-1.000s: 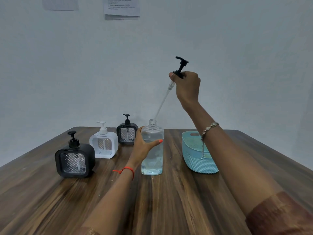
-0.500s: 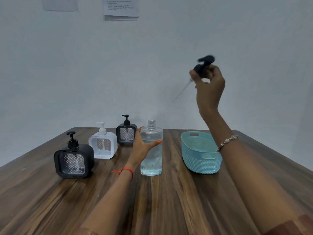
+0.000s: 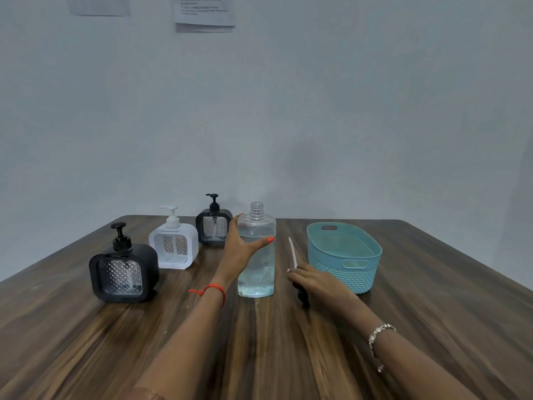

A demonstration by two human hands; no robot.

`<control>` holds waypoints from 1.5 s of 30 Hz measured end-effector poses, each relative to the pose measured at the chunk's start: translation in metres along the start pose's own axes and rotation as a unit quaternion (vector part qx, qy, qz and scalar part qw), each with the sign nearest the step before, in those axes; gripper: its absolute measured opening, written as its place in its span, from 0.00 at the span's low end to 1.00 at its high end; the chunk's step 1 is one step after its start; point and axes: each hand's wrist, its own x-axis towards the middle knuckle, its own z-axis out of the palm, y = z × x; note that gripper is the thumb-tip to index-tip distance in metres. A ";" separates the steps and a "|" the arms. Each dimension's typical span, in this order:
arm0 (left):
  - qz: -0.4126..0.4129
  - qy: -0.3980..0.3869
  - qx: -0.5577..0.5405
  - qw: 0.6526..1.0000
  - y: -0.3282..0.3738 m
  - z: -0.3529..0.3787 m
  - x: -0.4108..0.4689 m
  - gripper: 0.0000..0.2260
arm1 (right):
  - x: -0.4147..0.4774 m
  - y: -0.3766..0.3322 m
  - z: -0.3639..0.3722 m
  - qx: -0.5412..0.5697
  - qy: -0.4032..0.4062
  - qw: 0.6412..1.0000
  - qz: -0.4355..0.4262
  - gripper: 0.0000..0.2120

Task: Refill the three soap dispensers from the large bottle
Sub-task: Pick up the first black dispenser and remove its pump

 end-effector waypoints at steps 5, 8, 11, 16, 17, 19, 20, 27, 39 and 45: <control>0.001 0.000 0.000 1.000 0.000 0.000 -0.001 0.35 | -0.001 -0.005 0.004 -0.035 -0.027 0.998 -0.040 0.17; 0.000 0.001 -0.001 1.000 0.000 0.000 -0.001 0.35 | -0.002 -0.009 0.007 -0.039 -0.030 0.997 -0.053 0.16; -0.002 0.004 0.003 1.000 0.000 -0.001 -0.001 0.36 | -0.002 -0.011 0.007 -0.021 -0.038 0.998 -0.046 0.16; -0.013 0.005 -0.005 1.000 0.003 0.000 -0.002 0.35 | -0.002 -0.012 0.002 0.003 -0.032 0.999 -0.032 0.20; -0.014 0.004 -0.006 1.000 0.004 0.000 -0.002 0.34 | -0.002 -0.011 0.000 0.008 -0.028 0.999 -0.023 0.23; -0.018 -0.001 -0.009 1.000 0.005 -0.001 -0.003 0.34 | -0.001 -0.010 -0.005 0.023 -0.013 1.000 -0.005 0.28; -0.019 -0.003 -0.008 1.000 0.006 -0.002 -0.003 0.33 | 0.001 -0.010 -0.007 0.031 -0.003 0.999 -0.001 0.29; -0.023 -0.031 0.027 0.999 0.017 -0.024 -0.019 0.29 | 0.026 -0.039 -0.032 0.089 0.156 0.983 -0.035 0.20; 0.135 0.165 0.244 0.946 0.039 -0.165 -0.049 0.15 | 0.151 -0.167 -0.038 0.369 0.218 0.901 0.059 0.11; 0.039 0.218 0.305 0.926 0.020 -0.216 -0.062 0.30 | 0.198 -0.211 -0.030 0.456 0.106 0.875 0.120 0.26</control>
